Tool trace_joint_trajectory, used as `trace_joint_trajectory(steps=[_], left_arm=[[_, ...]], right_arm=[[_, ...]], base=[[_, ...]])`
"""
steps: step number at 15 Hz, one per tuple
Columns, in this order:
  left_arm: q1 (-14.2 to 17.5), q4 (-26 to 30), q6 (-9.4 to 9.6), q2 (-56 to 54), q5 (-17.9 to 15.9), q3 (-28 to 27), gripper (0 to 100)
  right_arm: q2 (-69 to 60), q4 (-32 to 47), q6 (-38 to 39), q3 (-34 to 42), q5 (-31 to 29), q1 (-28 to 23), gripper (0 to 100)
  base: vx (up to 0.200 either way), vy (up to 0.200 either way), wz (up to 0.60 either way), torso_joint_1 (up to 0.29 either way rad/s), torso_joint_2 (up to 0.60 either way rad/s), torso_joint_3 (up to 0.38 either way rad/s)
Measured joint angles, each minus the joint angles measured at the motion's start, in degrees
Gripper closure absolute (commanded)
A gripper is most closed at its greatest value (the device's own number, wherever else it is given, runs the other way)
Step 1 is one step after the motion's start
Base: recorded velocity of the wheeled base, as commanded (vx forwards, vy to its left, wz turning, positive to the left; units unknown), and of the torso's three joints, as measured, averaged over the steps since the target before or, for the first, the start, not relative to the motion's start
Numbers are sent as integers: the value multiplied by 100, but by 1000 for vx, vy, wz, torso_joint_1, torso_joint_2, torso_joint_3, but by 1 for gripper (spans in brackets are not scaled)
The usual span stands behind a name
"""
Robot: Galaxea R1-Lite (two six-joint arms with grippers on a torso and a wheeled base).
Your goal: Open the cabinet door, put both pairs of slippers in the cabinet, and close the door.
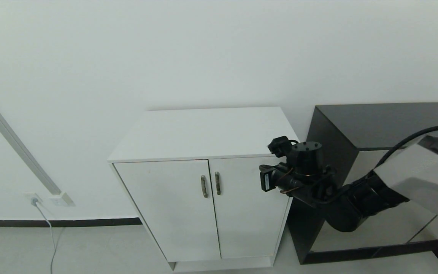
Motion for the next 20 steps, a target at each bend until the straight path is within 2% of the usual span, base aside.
trace_joint_trajectory(steps=[3,6,10,14,17,20], left_arm=[[-1,-2,-6,0,-2,0,100],[-1,0,-6,0,-2,0,100],[2,0,5,0,0,0,100],[-1,-2,18,0,-2,0,100],[0,-2,11,0,-2,0,100],[0,-2,9,0,-2,0,100]], right_arm=[[-1008,361,1,575,-20,-162,100],[-2255,813,1,1226,-39,-584,100],[-4207,1924,0,1994,-35,-1681,100],[-6354,3607,-141,2475,11,-2659,100],[-7971,4640,-483,2962,32,-2949,100],[-9261,5071,-647,3784,121,-3028,100]], base=[[0,0,0,0,0,0],[0,0,0,0,0,0],[0,0,0,0,0,0],[0,0,0,0,0,0],[0,0,0,0,0,0],[0,0,0,0,0,0]])
